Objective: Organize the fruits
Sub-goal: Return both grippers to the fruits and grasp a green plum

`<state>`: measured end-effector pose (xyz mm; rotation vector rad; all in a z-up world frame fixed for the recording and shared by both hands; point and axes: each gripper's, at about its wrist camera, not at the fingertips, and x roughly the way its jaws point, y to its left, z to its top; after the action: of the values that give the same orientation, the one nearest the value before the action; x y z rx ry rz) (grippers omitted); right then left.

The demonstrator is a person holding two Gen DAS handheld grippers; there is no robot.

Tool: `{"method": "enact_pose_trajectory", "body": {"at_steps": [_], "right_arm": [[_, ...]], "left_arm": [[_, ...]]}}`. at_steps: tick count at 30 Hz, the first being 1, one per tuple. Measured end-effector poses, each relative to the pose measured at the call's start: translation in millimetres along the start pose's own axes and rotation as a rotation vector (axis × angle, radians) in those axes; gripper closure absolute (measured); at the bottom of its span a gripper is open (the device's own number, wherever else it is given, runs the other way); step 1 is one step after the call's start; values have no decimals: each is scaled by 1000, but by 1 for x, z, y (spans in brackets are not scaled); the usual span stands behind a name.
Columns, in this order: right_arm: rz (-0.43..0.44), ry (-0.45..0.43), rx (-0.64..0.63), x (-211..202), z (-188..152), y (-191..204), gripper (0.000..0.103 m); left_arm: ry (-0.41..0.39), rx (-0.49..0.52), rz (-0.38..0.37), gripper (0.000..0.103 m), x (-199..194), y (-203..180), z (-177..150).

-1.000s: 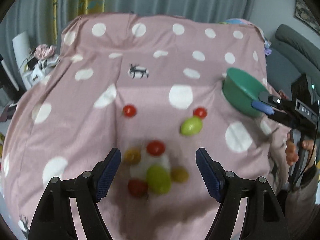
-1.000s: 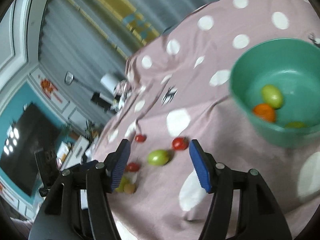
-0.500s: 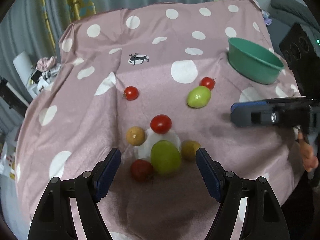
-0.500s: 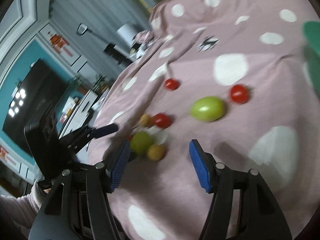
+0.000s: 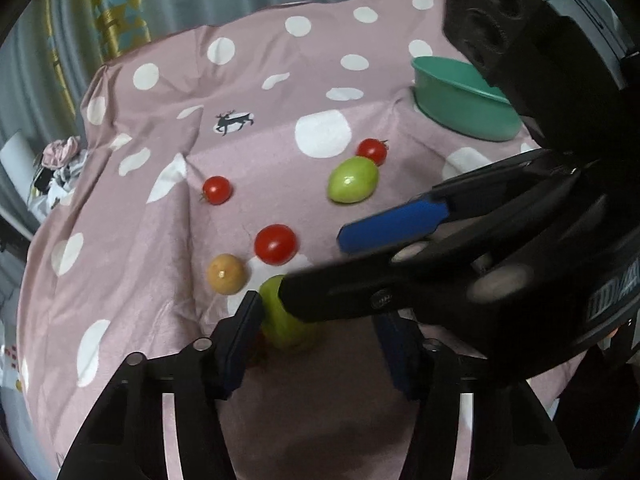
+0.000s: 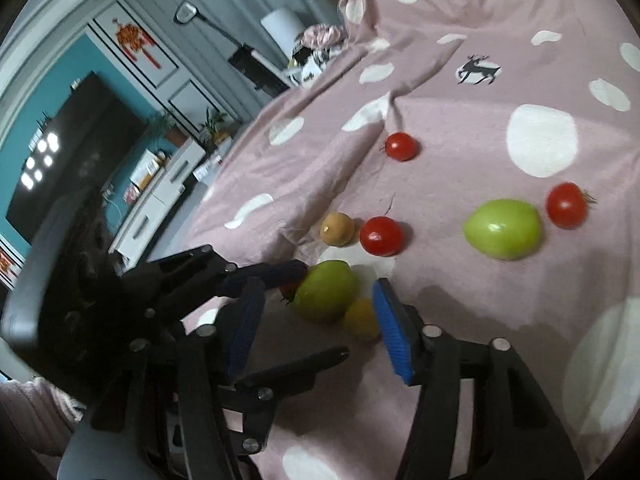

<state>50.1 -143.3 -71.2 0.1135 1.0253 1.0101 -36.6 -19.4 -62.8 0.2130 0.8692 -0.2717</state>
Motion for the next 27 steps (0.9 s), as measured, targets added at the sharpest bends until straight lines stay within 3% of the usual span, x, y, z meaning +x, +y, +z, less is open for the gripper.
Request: {"method": "enact_pose_trajectory", "body": {"at_steps": [8,15,18,20,27], "right_arm": [[-80,83,-87,30,7,11,61],[-22,120,-102,40,14,7,61],[-5,115,-93,38,13,5,62],[-24,100,-111,36,12,9,63],[-16,51,-93,22,6,7,63]], "left_arm": [[29,-67,-40,49,6,21,0],[60,-80,-106,53,12,36,1],[62,-85,-115,58,12,37,1],[64,-77,-85,68,13,35,0],[28,-91,-86,68,5,28,1]]}}
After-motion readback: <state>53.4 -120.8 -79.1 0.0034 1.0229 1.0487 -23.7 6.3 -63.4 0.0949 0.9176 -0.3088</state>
